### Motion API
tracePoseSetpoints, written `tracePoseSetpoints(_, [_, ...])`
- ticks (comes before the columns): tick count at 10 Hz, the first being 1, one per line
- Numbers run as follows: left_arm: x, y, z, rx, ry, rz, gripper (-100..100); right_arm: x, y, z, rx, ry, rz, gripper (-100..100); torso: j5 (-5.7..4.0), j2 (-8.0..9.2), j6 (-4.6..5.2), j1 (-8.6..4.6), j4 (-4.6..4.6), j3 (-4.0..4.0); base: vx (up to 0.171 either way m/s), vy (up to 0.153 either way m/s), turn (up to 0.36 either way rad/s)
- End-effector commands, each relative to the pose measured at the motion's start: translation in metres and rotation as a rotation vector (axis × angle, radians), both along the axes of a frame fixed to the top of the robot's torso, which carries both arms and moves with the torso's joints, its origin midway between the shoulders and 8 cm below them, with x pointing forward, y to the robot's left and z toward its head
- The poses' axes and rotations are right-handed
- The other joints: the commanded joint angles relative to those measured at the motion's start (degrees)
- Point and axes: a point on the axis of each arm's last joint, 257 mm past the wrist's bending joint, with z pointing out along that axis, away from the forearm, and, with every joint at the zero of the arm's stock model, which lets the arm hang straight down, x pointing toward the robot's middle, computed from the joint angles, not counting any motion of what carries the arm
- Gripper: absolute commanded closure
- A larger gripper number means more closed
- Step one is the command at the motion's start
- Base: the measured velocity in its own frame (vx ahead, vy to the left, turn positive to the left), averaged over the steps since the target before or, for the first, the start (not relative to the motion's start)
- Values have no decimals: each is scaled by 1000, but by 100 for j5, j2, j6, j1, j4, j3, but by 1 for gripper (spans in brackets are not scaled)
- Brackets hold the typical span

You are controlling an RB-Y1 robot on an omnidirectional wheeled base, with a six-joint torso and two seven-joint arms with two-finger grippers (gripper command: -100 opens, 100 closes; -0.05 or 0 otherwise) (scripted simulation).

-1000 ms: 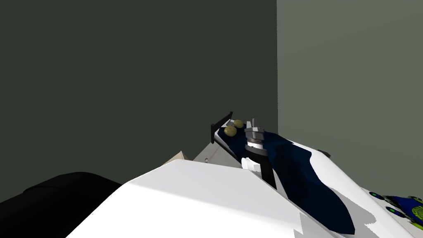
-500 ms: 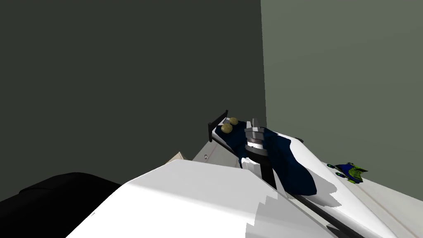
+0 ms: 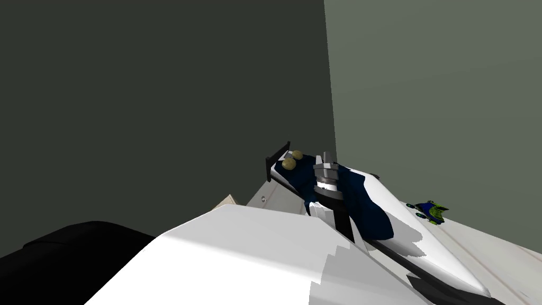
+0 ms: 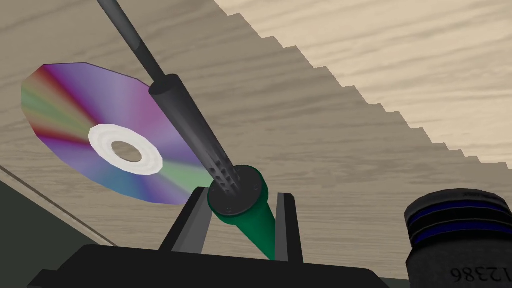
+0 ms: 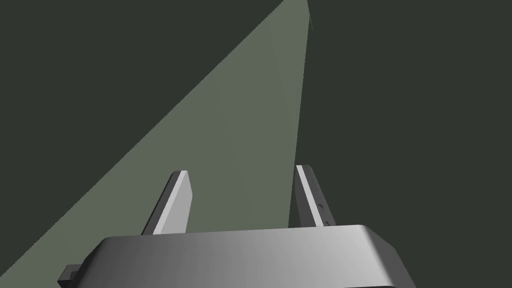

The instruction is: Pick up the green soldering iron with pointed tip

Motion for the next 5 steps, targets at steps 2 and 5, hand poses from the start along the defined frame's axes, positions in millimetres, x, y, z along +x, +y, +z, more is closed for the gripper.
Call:
tracePoseSetpoints(2, [0, 0, 0, 0, 0, 0, 100, 0, 0, 0, 0, 0, 0, 0, 0, 0, 0, 1, 0, 0, 0, 0, 0])
tracePoseSetpoints(5, [-3, 5, 7, 2, 2, -42, 100, 0, 0, 0, 0, 0, 0, 0, 0, -11, -9, -7, -5, -7, 48, -28, 170])
